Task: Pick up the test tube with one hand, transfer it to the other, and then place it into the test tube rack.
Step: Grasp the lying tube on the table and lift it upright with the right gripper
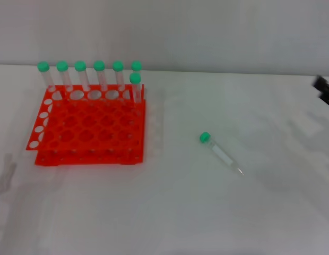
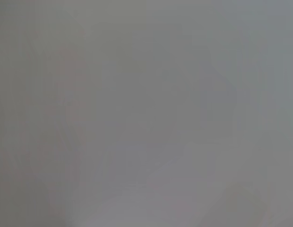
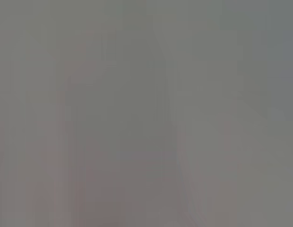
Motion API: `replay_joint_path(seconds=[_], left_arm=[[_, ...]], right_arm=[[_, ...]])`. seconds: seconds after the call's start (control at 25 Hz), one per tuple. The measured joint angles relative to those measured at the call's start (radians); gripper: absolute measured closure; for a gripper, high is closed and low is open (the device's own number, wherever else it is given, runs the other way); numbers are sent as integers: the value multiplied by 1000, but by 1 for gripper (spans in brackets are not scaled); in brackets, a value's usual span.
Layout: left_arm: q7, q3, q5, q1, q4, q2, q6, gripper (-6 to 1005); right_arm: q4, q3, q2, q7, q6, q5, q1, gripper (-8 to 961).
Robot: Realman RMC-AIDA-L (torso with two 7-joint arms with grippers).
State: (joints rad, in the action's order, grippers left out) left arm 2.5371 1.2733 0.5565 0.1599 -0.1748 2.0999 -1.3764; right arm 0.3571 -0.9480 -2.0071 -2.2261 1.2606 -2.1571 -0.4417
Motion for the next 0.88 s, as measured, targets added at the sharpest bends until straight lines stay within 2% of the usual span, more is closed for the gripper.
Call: replay_joint_path(seconds=[0.12, 0.2, 0.28, 0.44, 0.52, 0.72, 0.88], left_arm=[[0, -3, 0, -1, 0, 0, 4, 118], [0, -3, 0, 0, 0, -1, 10, 118], [-1, -4, 0, 4, 0, -2, 10, 118], [-1, -5, 0, 12, -2, -4, 10, 117], [-1, -5, -1, 18, -5, -4, 11, 117], [-1, -5, -1, 37, -6, -6, 12, 117], [-2, -9, -2, 55, 0, -7, 23, 118]], right_arm=[[238, -92, 8, 281, -115, 181, 1, 301], [410, -139, 20, 523, -179, 384, -8, 303], [538, -157, 23, 700, -183, 555, -27, 304], [809, -200, 1, 1050, -129, 900, -57, 306], [936, -246, -2, 1248, -84, 1055, -74, 307], [1142, -368, -4, 1600, 57, 1309, -144, 309], [1184, -513, -7, 1817, 117, 1470, -221, 311]])
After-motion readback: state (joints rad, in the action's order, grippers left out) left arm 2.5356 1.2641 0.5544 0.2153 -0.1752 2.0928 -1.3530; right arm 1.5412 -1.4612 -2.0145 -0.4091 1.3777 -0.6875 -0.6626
